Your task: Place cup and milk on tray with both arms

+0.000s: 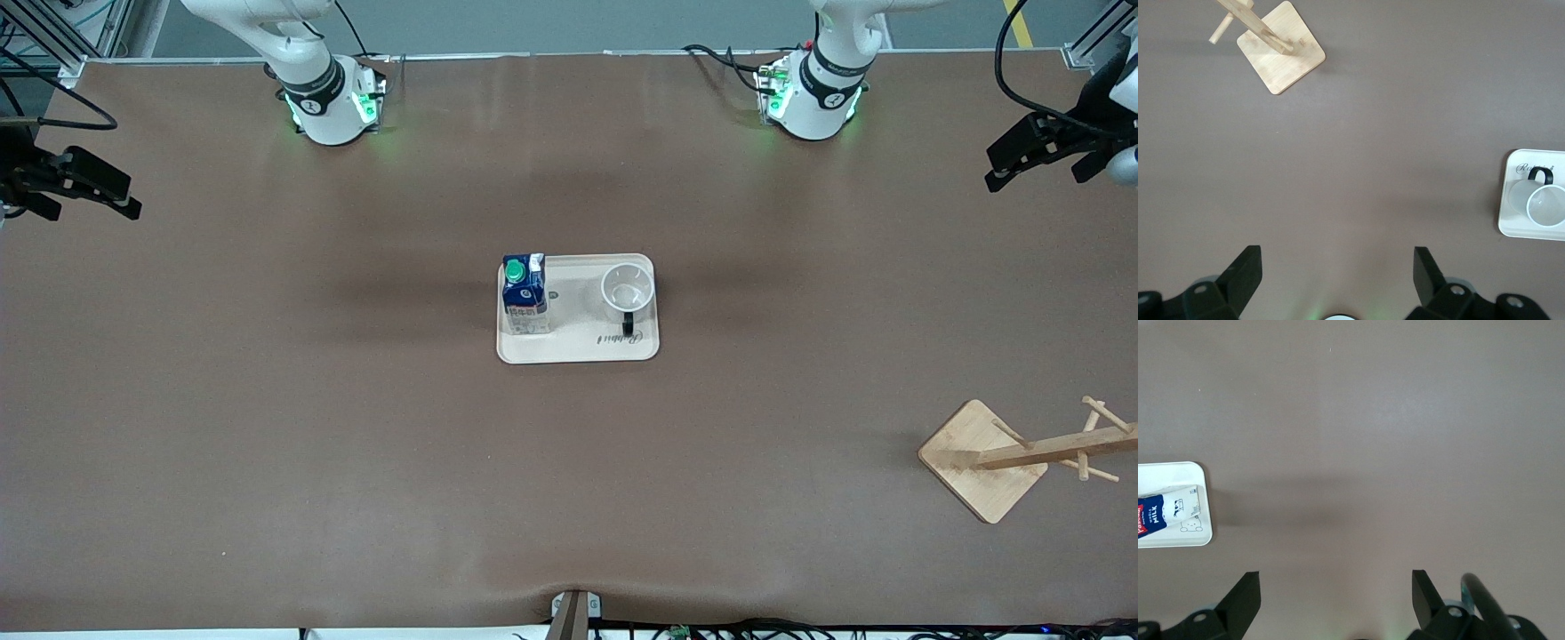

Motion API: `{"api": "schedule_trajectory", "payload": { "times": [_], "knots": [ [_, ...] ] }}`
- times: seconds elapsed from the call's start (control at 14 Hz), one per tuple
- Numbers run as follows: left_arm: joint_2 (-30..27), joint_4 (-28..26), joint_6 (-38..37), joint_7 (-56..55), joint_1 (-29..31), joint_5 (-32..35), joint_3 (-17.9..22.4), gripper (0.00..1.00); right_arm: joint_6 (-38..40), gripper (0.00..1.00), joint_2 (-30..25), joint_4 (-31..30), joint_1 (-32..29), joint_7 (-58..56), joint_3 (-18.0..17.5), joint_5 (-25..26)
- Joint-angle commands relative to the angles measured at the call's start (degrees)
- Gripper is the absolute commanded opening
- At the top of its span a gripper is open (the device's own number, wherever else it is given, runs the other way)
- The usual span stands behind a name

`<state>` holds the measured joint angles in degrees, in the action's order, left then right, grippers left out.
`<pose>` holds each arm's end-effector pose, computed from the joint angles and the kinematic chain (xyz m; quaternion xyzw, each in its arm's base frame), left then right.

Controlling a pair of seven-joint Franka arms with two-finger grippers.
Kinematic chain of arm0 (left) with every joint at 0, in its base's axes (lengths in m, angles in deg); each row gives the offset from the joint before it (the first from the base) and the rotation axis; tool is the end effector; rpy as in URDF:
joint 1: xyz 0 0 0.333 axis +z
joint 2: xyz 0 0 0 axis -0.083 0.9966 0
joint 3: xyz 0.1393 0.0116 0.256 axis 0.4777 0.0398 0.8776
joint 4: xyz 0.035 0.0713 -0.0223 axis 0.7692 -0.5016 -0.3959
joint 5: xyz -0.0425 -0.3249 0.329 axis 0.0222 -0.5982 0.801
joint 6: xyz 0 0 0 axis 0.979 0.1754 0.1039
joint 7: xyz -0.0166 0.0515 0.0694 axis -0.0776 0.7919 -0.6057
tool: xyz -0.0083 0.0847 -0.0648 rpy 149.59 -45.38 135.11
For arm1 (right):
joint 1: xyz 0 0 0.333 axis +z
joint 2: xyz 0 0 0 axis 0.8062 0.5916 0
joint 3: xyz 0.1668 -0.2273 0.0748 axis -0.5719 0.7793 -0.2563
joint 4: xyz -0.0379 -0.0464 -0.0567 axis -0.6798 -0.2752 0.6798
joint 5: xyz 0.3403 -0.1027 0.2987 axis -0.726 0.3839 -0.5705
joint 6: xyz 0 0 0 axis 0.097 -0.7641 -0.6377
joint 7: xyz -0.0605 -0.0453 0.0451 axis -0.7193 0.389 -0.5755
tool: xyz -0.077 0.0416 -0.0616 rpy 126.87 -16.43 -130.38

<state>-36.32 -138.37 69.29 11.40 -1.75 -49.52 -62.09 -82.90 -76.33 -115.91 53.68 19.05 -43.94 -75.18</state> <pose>0.5785 -0.0348 0.6548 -0.9989 -0.0390 -0.0115 0.0228 0.6071 -0.0044 0.6456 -0.9997 0.0095 0.0154 0.0174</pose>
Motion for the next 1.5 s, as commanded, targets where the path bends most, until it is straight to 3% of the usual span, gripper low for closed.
{"api": "schedule_trajectory", "payload": {
  "times": [0.0, 1.43],
  "knots": [
    [0.4, 1.4, -0.2, -0.5, 0.0, -0.5, -0.1, 1.0, 0.7, 1.0, -0.3, 0.7, -0.6, 0.3, 0.3, 0.8],
    [1.0, 1.5, -0.8, 0.4, 2.1, -0.1, 0.3, 1.0, -0.1, 1.0, 0.4, 0.7, -1.0, 0.1, 0.3, 1.1]
  ]
}}
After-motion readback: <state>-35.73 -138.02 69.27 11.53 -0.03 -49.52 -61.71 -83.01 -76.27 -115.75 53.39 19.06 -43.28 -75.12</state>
